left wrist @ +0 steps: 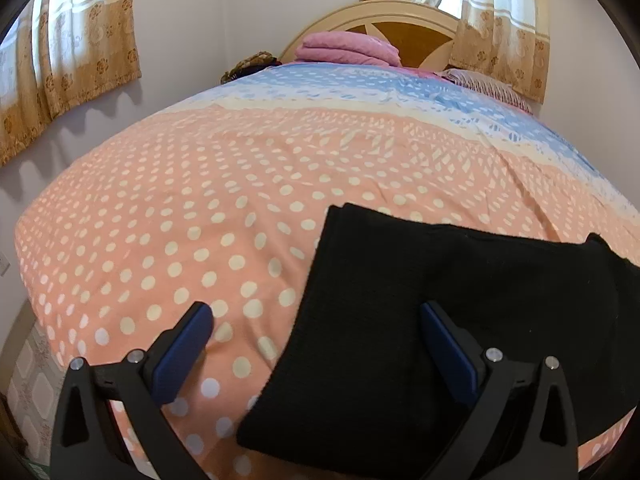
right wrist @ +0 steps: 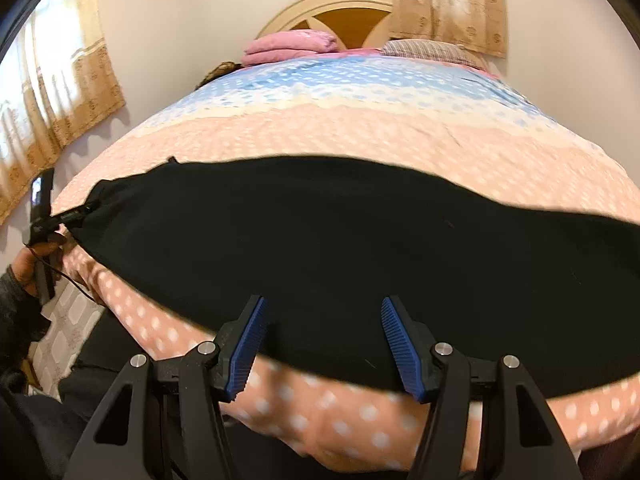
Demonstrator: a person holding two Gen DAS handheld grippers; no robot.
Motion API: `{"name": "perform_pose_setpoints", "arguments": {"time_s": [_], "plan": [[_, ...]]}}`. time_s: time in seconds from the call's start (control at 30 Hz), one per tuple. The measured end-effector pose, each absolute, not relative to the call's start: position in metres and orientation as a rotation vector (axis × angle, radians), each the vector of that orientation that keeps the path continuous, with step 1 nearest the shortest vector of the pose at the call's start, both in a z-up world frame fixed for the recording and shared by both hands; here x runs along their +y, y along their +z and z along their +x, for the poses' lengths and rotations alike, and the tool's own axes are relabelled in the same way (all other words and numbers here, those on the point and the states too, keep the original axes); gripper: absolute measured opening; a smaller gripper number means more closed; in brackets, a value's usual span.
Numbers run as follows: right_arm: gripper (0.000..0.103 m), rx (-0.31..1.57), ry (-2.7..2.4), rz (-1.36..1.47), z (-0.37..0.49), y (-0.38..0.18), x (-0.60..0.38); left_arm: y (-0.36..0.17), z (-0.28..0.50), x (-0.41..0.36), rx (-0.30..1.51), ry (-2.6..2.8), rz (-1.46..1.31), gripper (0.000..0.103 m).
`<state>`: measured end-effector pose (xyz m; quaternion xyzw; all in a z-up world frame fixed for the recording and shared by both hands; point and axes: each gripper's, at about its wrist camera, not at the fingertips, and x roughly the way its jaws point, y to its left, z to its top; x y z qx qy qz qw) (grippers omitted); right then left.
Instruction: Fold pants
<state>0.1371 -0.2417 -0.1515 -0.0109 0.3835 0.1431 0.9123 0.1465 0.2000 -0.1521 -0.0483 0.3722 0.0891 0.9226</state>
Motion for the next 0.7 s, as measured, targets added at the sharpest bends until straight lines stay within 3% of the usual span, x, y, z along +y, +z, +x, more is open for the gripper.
{"name": "perform_pose_setpoints", "arguments": {"time_s": [0.33,0.7], "plan": [[0.062,0.815,0.607,-0.108,0.22,-0.145,-0.107,-0.154,0.141,0.206,0.747,0.175,-0.107,0.103],[0.062,0.926,0.682,0.156,0.314,-0.145,-0.067,-0.158,0.132,0.206,0.709,0.175,-0.108,0.103]]}}
